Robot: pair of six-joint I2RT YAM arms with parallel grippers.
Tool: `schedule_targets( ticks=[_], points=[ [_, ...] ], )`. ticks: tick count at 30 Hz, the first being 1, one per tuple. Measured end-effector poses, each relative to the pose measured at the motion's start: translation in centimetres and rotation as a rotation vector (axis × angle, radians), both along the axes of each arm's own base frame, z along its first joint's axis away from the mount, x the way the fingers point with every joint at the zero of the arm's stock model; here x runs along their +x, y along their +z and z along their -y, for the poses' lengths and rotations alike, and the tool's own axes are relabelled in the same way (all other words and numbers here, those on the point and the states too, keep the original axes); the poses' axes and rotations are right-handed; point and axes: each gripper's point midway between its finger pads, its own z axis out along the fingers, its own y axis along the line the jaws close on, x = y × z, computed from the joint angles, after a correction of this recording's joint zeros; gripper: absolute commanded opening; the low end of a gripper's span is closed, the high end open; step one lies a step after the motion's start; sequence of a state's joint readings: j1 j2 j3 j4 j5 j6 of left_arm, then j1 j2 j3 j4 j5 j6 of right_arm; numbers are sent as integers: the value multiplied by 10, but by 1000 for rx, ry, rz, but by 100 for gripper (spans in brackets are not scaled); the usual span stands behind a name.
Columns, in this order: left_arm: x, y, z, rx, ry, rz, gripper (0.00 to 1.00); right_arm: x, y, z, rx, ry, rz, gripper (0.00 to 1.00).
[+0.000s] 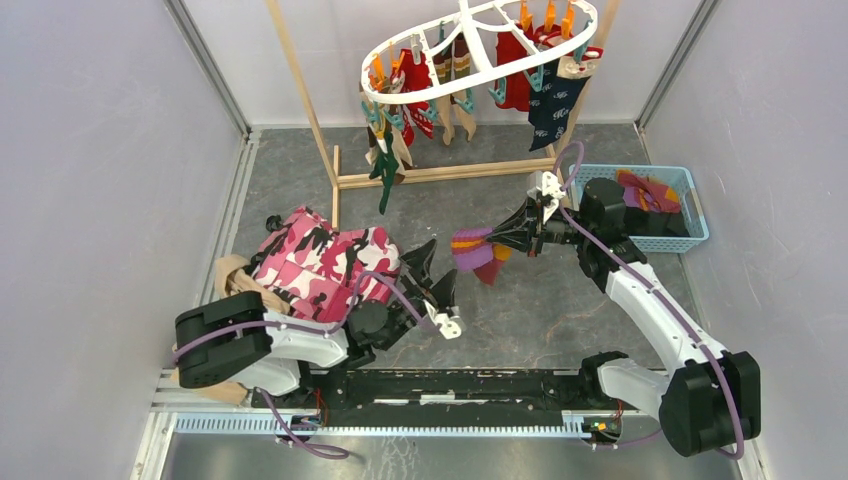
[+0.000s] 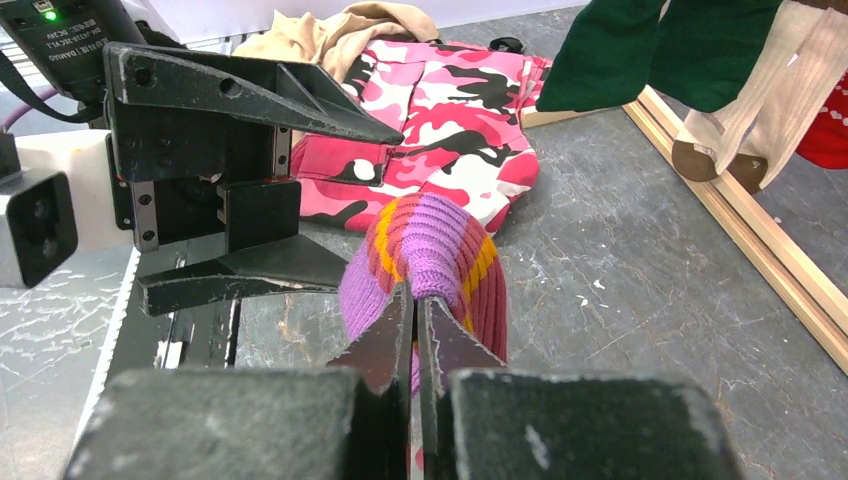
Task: Clip the socks to the hanger
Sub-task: Pick up the sock from the bin.
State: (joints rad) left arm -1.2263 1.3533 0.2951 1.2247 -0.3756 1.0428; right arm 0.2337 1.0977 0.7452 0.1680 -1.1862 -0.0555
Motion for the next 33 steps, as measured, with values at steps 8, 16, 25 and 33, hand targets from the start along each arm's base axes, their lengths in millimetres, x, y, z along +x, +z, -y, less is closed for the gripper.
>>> schedule_targets(
  ticks=[8, 16, 25, 33],
  points=[
    [17, 2, 21, 88, 51, 92, 86, 0, 0, 0, 2, 0, -9, 0],
    [33, 2, 28, 132, 101, 143, 78, 0, -1, 0, 2, 1, -13, 0],
    [32, 20, 40, 87, 73, 174, 25, 1, -3, -1, 0, 2, -24, 0],
    [21, 20, 50, 40, -33, 84, 2, 4, -8, -1, -5, 1, -40, 6]
  ],
)
